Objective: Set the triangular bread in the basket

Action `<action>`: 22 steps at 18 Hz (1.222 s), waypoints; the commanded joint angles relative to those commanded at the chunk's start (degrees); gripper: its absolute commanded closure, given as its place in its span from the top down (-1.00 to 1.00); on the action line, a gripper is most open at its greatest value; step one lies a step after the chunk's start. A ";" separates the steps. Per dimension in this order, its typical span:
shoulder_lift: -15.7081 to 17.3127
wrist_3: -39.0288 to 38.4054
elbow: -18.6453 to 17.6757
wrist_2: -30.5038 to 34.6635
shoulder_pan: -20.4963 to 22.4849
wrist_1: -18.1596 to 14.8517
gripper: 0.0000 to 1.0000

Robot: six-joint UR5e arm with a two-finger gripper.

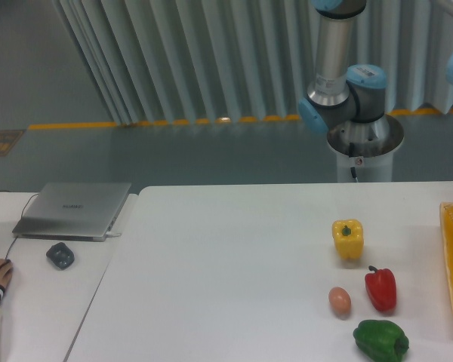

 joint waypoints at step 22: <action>-1.05 -26.36 0.00 5.98 -17.05 0.97 1.00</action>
